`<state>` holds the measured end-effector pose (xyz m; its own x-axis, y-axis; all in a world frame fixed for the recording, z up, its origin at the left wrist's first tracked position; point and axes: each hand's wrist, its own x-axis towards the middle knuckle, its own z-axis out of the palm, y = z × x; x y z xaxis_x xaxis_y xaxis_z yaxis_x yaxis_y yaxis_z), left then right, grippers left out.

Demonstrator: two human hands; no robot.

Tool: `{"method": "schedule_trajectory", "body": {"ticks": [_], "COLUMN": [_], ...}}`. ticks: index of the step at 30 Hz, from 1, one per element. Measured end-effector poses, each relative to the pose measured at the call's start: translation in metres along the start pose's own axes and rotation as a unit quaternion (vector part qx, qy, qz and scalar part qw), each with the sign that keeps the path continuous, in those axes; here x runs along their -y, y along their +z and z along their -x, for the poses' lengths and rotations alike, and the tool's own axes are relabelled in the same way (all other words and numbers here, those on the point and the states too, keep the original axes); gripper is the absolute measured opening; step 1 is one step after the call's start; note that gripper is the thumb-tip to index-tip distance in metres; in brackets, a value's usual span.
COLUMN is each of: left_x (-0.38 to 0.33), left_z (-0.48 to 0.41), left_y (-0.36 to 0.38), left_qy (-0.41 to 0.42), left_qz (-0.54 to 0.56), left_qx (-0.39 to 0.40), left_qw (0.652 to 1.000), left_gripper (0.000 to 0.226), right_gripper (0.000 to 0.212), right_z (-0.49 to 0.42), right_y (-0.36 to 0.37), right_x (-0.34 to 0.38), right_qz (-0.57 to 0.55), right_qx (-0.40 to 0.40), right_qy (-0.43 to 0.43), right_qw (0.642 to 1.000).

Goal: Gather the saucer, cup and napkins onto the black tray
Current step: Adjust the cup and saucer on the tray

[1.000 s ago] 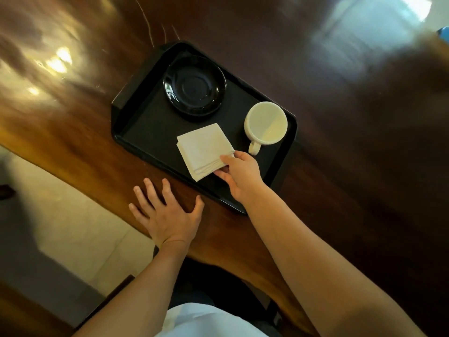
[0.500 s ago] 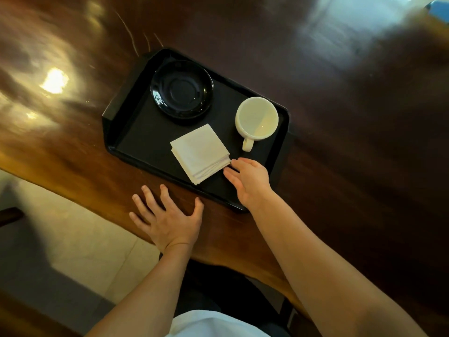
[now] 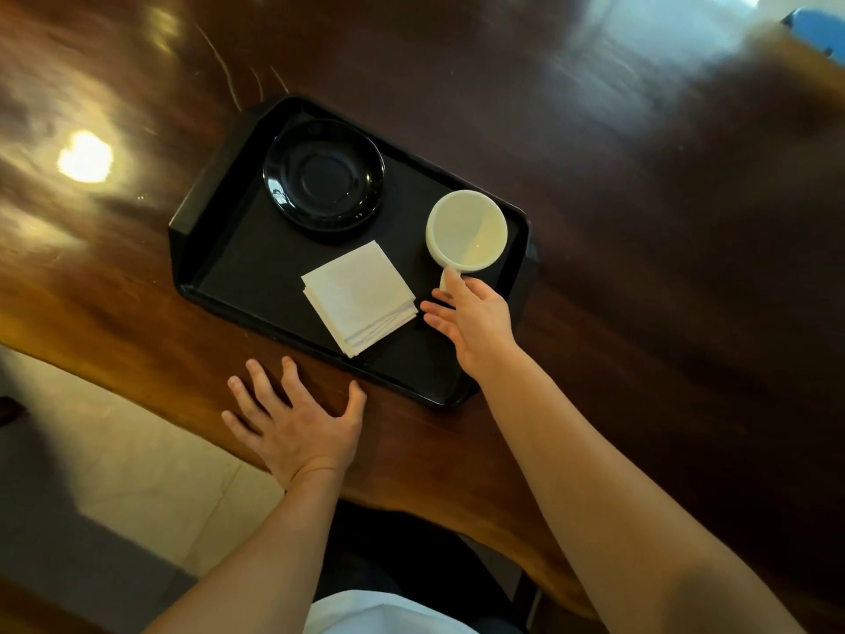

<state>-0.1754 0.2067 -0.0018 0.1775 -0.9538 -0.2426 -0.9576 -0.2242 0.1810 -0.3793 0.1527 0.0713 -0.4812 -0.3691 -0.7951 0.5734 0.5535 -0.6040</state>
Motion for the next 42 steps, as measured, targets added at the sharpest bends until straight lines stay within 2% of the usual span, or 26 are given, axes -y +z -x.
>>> {"method": "schedule_trajectory", "body": {"ticks": [4, 14, 25, 30, 33, 34, 38, 42], "left_x": [0.0, -0.001, -0.001, -0.001, -0.001, -0.001, 0.0, -0.001], "left_z": [-0.001, 0.0, 0.001, 0.001, 0.001, 0.001, 0.0, 0.0], "left_y": [-0.001, -0.002, -0.003, -0.003, -0.004, -0.004, -0.004, -0.004], "left_qy": [-0.001, 0.001, 0.003, 0.004, 0.004, 0.004, 0.004, 0.002], "left_qz": [0.002, 0.007, 0.019, 0.019, 0.017, 0.015, 0.01, 0.008], "left_qx": [-0.002, -0.004, -0.008, -0.007, -0.003, -0.002, 0.001, 0.01], "left_qw": [1.0, 1.0, 1.0, 1.0, 1.0, 1.0, 1.0, 1.0], "left_gripper": [0.092, 0.092, 0.09, 0.09, 0.091, 0.091, 0.091, 0.092], "right_gripper": [0.019, 0.016, 0.013, 0.016, 0.045, 0.047, 0.026, 0.017], "right_z": [-0.005, -0.005, -0.007, -0.008, -0.001, 0.003, 0.018, 0.026], "right_y": [0.0, -0.01, -0.021, -0.027, -0.035, -0.037, -0.036, -0.01], "right_x": [0.001, 0.011, 0.025, 0.023, 0.02, 0.019, 0.003, -0.003], "right_qz": [0.003, -0.142, -0.19, -0.179, -0.163, -0.142, -0.014, 0.045], "right_qx": [-0.006, -0.02, -0.058, -0.034, -0.002, -0.004, -0.063, -0.016], "right_qy": [0.002, 0.036, 0.049, 0.052, 0.054, 0.05, 0.023, 0.011], "right_qw": [1.0, 0.989, 0.979, 0.982, 0.985, 0.989, 0.998, 0.999]}}
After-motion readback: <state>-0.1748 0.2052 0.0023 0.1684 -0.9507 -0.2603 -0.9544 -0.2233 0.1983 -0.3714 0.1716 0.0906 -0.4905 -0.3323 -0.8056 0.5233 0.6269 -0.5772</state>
